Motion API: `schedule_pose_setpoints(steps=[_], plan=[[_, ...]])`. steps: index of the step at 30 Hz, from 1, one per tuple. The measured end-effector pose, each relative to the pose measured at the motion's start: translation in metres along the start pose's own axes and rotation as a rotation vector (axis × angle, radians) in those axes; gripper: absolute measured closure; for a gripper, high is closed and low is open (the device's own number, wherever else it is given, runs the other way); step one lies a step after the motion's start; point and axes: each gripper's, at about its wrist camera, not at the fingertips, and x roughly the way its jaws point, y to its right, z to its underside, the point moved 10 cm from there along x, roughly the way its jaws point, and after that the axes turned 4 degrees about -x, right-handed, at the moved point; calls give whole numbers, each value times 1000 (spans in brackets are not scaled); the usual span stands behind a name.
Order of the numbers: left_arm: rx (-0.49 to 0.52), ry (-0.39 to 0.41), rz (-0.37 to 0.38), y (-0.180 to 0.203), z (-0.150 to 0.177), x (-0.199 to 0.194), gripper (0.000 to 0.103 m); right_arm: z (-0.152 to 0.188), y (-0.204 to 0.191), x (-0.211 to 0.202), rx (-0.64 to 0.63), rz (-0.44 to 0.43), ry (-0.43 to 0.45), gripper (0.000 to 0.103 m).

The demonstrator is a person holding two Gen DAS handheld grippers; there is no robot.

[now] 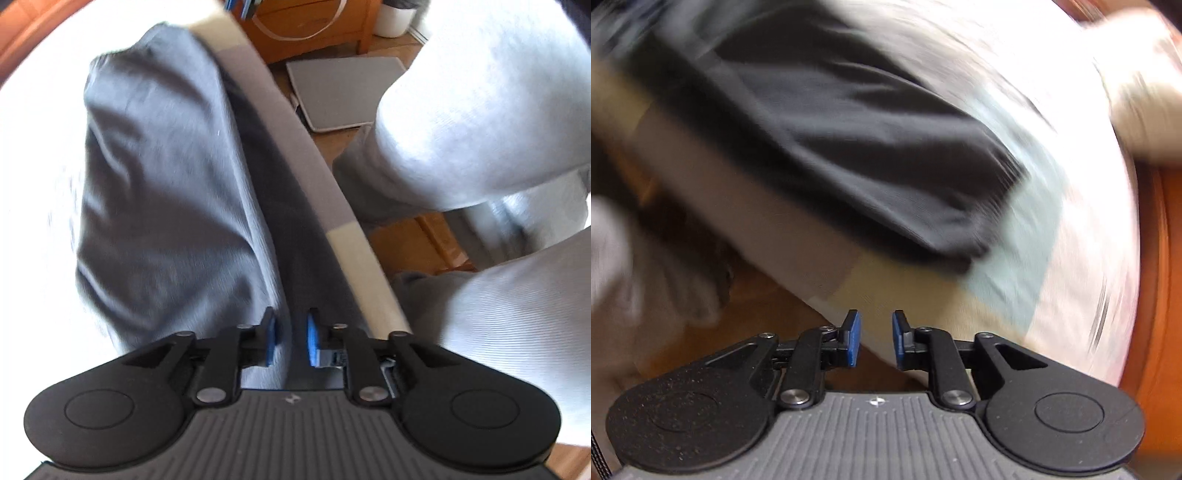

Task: Fold clothes
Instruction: 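Lower the hanging pants onto the bed and open both tools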

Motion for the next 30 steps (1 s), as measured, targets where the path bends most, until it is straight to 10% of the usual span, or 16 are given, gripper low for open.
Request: schedule_pose_setpoints(steps=[7,13,22,30], plan=[[-311,-145,120,-11,29,-18,68,7,52,10,642,-206,83,78],[-452,-166,32,-47,44,-45,68,-29,58,143,888,-318,150,72],[-520,87,-94,-135,-52,-35,68,-43,72,179,1148,-380,226,72],[-537,202,-31,-132,-112,-5,67,-44,50,197,1225,-400,187,81]])
